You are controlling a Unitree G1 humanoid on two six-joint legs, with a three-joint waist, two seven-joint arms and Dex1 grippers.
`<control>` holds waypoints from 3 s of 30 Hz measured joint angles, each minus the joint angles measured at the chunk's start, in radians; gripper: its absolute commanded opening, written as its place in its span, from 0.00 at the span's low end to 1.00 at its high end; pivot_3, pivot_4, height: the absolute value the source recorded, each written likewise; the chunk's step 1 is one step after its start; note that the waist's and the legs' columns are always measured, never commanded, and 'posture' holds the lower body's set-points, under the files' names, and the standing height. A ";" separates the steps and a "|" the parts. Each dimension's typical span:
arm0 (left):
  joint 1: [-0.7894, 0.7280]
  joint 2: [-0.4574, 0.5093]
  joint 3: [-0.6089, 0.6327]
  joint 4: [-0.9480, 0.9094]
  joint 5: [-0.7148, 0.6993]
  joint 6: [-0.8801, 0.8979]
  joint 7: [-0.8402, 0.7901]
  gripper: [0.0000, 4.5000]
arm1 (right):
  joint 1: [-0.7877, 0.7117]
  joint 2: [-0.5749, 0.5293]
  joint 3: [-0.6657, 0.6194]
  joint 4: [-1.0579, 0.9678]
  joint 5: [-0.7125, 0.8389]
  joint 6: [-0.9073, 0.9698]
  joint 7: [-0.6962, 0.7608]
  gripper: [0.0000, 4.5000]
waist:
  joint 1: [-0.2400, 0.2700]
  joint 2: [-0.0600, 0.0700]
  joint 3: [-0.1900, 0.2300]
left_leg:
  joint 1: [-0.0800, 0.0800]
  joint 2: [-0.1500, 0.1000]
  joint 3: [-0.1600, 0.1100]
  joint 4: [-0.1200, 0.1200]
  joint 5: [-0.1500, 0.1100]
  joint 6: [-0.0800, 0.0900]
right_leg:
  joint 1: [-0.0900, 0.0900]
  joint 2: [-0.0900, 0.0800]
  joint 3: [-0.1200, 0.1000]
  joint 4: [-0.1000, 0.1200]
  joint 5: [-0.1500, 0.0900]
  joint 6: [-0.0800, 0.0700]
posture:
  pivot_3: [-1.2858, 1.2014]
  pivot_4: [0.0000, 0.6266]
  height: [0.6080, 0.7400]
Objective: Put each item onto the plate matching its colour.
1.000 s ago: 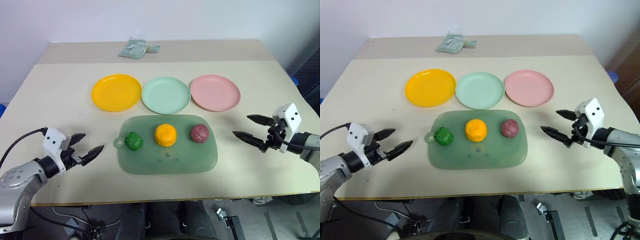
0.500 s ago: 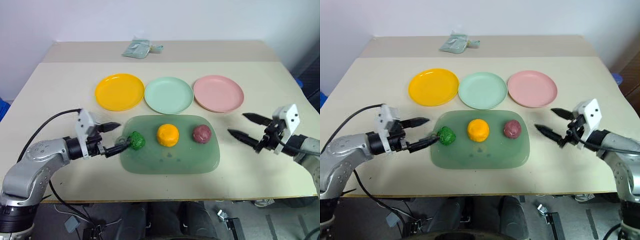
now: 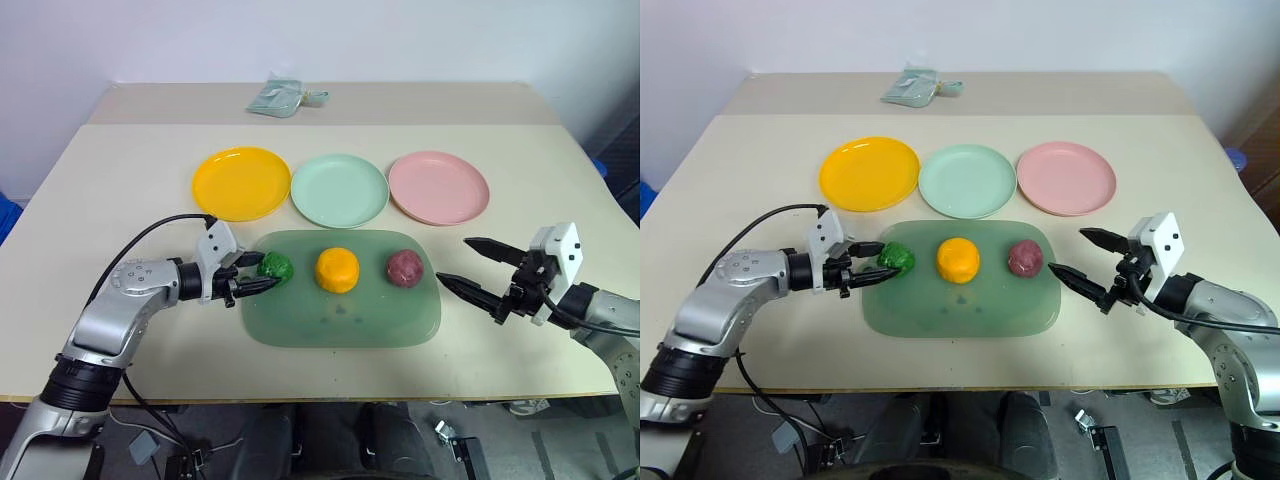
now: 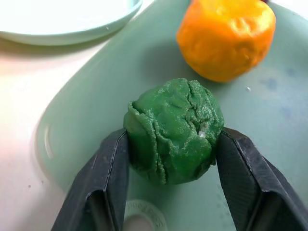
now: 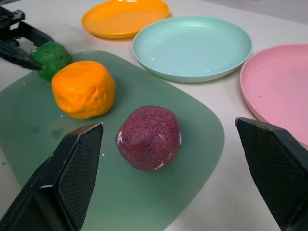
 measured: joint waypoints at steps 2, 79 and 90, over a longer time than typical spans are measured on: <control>-0.031 -0.031 0.019 0.026 -0.013 0.001 0.014 0.52 | 0.001 0.000 0.000 0.000 0.000 0.000 0.000 1.00 | 0.001 0.000 0.000 | 0.000 0.000 0.000 0.001 0.000 0.000 | 0.000 0.000 0.000 0.001 0.000 0.000 | 0.52 0.24 1.00; -0.468 -0.128 0.133 0.588 0.186 -0.366 0.091 0.99 | -0.023 0.026 0.160 -0.071 -0.094 0.024 -0.141 1.00 | -0.004 -0.006 0.001 | -0.002 -0.002 0.001 0.004 -0.003 0.005 | 0.002 -0.001 0.000 0.001 -0.001 0.007 | 0.52 0.24 1.00; -0.032 -0.024 -0.139 -0.157 0.023 -0.073 -0.187 0.99 | -0.165 0.090 0.311 0.101 -0.251 -0.018 -0.177 1.00 | -0.001 -0.005 0.000 | 0.000 -0.002 -0.001 0.005 -0.002 0.003 | 0.003 -0.001 0.000 0.001 -0.001 0.006 | 0.52 0.24 1.00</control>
